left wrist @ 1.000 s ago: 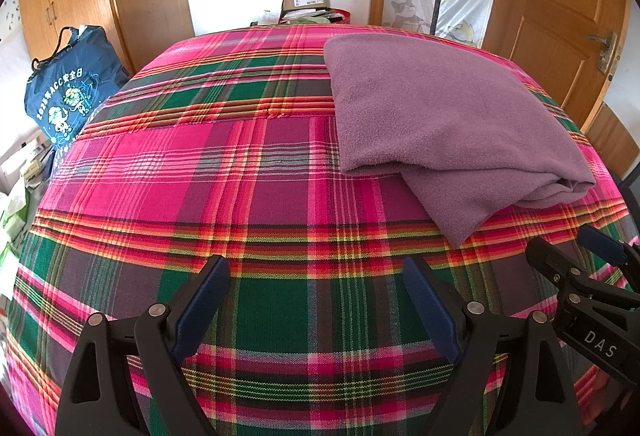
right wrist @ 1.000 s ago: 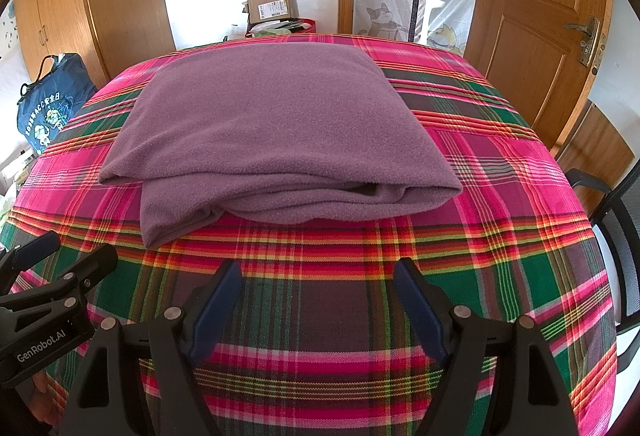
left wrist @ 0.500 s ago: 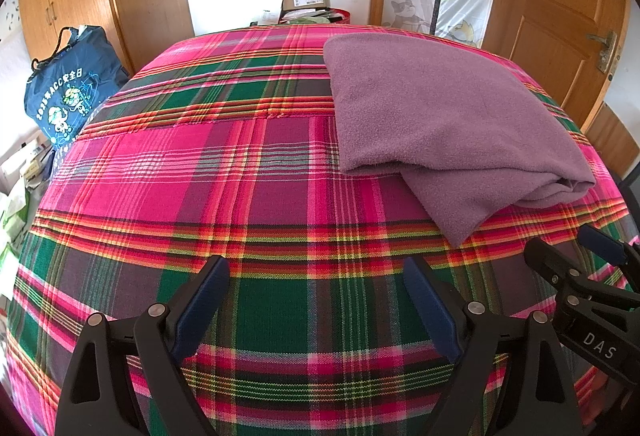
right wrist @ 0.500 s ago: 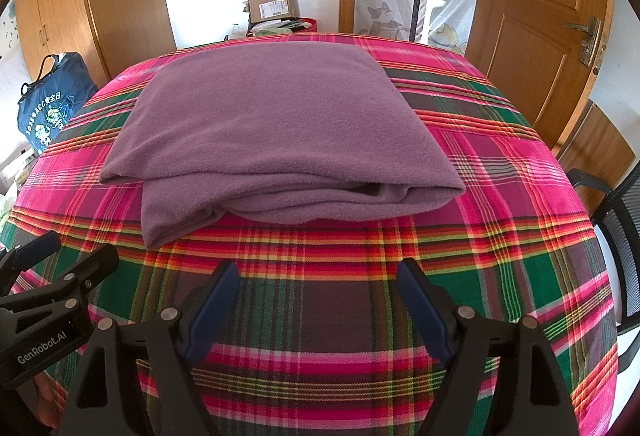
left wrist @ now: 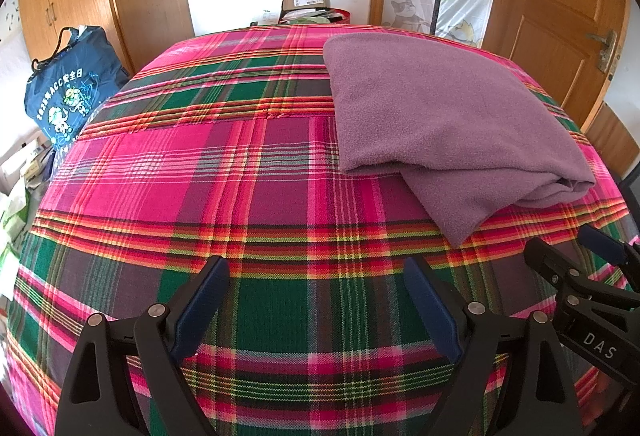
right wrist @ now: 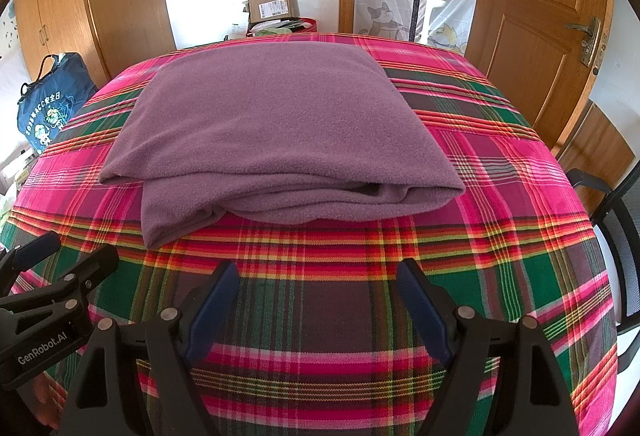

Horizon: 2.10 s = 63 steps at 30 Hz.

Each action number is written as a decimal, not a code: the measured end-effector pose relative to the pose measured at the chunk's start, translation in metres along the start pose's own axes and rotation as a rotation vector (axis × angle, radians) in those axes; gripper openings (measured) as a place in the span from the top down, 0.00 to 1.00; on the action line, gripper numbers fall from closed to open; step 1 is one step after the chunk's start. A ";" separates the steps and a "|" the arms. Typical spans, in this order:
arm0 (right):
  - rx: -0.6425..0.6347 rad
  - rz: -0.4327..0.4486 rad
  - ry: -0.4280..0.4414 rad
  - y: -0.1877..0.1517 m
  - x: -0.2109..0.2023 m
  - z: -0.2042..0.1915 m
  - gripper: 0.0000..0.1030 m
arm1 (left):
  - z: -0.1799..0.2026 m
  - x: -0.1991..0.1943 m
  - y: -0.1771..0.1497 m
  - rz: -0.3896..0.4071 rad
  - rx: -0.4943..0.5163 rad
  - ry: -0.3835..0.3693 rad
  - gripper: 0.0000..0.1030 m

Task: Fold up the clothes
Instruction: 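Grasp the mauve blanket edge with the right gripper and lift it, then shake the blanket open with the right gripper and lay it on the bed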

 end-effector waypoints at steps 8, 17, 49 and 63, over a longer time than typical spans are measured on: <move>0.017 0.031 0.109 0.006 -0.009 0.003 0.42 | -0.006 -0.010 0.010 0.014 0.040 -0.026 0.16; -0.360 0.228 0.054 0.042 -0.041 -0.056 0.55 | -0.037 -0.042 0.037 0.152 0.015 -0.062 0.21; -0.183 0.584 0.101 0.167 -0.132 -0.005 0.93 | -0.046 -0.058 0.042 0.140 -0.066 -0.136 0.31; 0.052 0.811 -0.024 0.195 -0.247 0.093 0.93 | -0.031 -0.064 0.041 0.128 -0.070 -0.167 0.31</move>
Point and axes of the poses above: each gripper's, at about its wrist camera, not at the fingertips, and x roughly the way its jaws point, z to its right, y to its top, the point moved 5 cm from there along x, roughly the way its jaws point, and after that the axes turned 8 degrees about -x, right-handed, at the moved point
